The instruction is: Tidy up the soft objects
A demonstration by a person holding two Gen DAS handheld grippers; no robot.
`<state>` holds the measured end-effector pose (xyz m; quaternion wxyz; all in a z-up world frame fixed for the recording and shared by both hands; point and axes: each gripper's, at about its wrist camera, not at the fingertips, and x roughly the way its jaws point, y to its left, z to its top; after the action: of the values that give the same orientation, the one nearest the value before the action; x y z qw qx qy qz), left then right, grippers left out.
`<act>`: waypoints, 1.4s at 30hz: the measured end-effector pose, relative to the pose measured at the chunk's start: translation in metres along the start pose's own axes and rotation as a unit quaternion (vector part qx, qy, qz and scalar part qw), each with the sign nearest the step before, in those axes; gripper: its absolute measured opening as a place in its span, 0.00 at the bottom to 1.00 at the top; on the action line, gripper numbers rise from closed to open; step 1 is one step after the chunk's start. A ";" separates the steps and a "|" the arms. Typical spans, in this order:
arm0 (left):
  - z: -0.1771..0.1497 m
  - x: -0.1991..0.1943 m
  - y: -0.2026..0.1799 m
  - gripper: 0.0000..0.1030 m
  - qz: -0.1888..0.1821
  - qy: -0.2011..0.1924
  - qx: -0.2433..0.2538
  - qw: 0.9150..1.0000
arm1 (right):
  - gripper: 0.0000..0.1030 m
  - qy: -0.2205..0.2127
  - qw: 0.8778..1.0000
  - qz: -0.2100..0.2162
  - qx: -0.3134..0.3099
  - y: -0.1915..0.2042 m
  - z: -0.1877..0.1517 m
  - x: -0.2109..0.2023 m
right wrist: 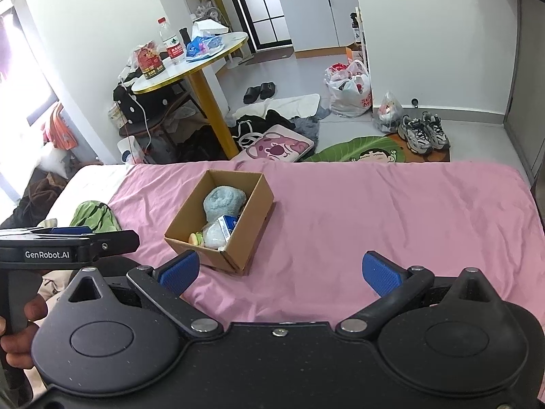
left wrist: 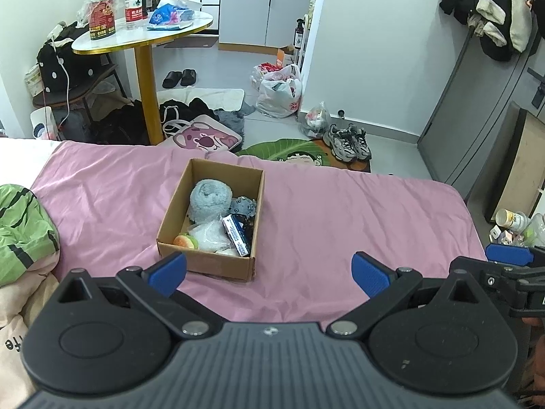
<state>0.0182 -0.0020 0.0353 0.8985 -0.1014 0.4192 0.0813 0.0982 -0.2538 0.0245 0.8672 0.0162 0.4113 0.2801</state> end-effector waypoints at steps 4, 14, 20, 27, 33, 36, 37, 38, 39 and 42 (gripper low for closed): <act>-0.001 0.001 0.000 0.99 0.001 0.002 0.001 1.000 | 1.00 0.001 1.000 -0.002 -0.002 0.001 -0.001 0.000; -0.002 0.002 0.000 0.99 0.000 0.002 0.003 1.000 | 1.00 0.008 1.000 -0.004 -0.009 0.003 -0.003 0.000; -0.002 0.002 -0.001 0.99 0.002 0.002 0.004 1.000 | 1.00 0.005 1.000 -0.011 -0.008 0.003 -0.002 0.000; -0.001 0.001 -0.001 0.99 0.000 0.000 0.004 1.000 | 1.00 0.001 1.000 -0.014 -0.014 0.003 0.001 -0.003; -0.001 -0.001 -0.001 0.99 -0.001 0.001 0.003 1.000 | 1.00 0.001 1.000 -0.015 -0.013 0.004 0.000 -0.003; -0.001 -0.001 -0.001 0.99 -0.001 0.001 0.003 1.000 | 1.00 0.001 1.000 -0.015 -0.013 0.003 0.000 -0.003; -0.001 -0.001 -0.001 0.99 -0.001 0.001 0.003 1.000 | 1.00 0.001 1.000 -0.015 -0.014 0.003 0.000 -0.004; -0.001 -0.001 -0.001 0.99 -0.001 0.001 0.003 1.000 | 1.00 0.001 1.000 -0.015 -0.014 0.004 0.000 -0.003; -0.001 -0.001 0.000 0.99 -0.001 0.001 0.003 1.000 | 1.00 0.001 1.000 -0.015 -0.013 0.003 0.000 -0.004; -0.001 -0.001 0.000 0.99 -0.001 0.000 0.003 1.000 | 1.00 0.000 1.000 -0.015 -0.014 0.004 0.000 -0.004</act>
<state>0.0168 -0.0025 0.0360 0.8988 -0.0992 0.4195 0.0789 0.0947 -0.2526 0.0283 0.8714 -0.0022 0.4075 0.2730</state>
